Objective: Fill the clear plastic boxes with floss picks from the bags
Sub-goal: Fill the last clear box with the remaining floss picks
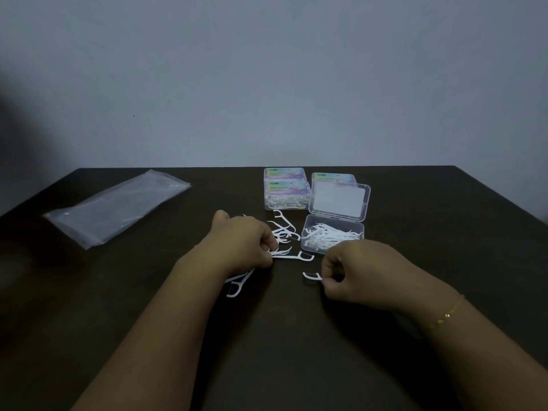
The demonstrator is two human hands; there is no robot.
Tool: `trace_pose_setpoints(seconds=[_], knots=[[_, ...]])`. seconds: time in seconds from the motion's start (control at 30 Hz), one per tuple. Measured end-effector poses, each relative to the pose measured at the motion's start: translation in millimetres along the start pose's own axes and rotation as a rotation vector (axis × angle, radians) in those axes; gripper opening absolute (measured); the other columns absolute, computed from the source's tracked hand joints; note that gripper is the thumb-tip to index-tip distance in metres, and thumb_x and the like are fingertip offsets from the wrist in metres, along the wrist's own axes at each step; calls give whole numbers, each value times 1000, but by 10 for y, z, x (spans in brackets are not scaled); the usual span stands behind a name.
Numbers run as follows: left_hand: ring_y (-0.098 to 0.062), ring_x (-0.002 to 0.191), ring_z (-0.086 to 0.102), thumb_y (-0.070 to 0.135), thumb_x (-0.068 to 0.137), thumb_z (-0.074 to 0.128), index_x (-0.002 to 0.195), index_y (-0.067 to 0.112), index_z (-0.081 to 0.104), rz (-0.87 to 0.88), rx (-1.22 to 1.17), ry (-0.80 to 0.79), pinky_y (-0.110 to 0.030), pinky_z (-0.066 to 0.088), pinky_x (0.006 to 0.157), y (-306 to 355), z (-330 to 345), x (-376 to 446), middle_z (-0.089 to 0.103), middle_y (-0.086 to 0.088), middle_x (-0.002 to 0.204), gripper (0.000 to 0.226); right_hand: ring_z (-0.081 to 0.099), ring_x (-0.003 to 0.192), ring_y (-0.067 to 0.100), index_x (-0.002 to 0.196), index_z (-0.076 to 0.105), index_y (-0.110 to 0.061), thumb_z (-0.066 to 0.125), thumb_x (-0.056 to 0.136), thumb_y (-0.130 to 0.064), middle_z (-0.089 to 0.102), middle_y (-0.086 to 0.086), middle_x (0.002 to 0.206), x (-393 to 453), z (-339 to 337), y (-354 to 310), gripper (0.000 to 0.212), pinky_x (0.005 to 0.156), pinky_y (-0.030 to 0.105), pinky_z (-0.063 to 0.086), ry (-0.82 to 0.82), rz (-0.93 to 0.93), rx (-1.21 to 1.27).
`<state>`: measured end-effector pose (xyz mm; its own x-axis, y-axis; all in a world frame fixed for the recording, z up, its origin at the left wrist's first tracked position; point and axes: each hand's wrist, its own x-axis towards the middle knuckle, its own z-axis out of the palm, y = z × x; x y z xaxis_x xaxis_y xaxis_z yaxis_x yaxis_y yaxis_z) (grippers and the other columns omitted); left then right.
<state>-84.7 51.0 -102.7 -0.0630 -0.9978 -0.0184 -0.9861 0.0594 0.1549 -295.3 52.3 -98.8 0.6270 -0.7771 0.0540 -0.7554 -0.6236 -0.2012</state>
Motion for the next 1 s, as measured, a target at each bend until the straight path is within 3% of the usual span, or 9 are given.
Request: trace_pose_setpoints(seconds=[0.13,0.27,0.37,0.47,0.57,0.7,0.83,0.9,1.0], knots=[[2,87,52,33,87,60,102,37,65,14,-64,48,-25,20,86,1,-6,-19,59,19,79,16,49,59,2,67,58,-31,63,79,-28,51,-14,62,25,-58,54,13,55,15,35,168,19,204],[0,90,57,31,85,62,101,34,68,0,-170,118,-24,21,88,8,2,-36,66,17,84,17,48,62,6,74,56,-32,64,81,-24,50,-12,67,112,-56,181,13,56,17,36,450,113,304],[-2,94,58,29,87,62,103,36,70,-5,-238,188,-26,27,101,20,-28,-46,66,17,85,19,50,70,7,85,63,-28,60,86,-27,50,-17,76,204,29,245,3,60,16,38,460,178,189],[-4,95,58,25,86,64,106,33,71,-15,-348,247,-33,37,104,30,-35,-53,62,21,77,22,51,87,8,100,69,-25,57,89,-32,57,-8,92,270,115,306,17,75,23,43,433,179,39],[-6,97,59,24,84,65,108,31,71,-22,-444,308,-36,42,101,14,3,-44,61,24,74,25,48,99,12,111,65,-27,58,86,-41,57,-5,103,282,173,255,29,85,30,35,474,107,-21],[2,80,59,20,84,67,111,25,71,-36,-560,388,-20,48,83,25,38,-32,64,18,80,28,54,85,19,104,68,-30,48,76,-52,59,-5,87,335,299,71,41,72,31,33,522,-28,-134],[2,71,59,15,87,66,113,22,70,-58,-646,410,-10,45,65,32,65,-28,62,18,79,28,57,75,20,85,73,-30,55,77,-43,62,-8,75,386,350,32,23,66,33,39,600,-84,-205],[0,73,62,15,87,66,113,20,70,-79,-700,429,-11,48,67,22,76,-8,65,17,80,27,57,74,18,78,72,-29,53,80,-37,65,-10,73,388,347,48,21,68,31,32,625,-85,-173],[-9,82,68,14,87,66,113,17,70,-99,-787,447,-25,55,76,3,90,18,70,7,87,26,52,76,12,77,68,-27,54,83,-29,64,-13,73,354,269,49,15,69,26,18,676,-19,15]])
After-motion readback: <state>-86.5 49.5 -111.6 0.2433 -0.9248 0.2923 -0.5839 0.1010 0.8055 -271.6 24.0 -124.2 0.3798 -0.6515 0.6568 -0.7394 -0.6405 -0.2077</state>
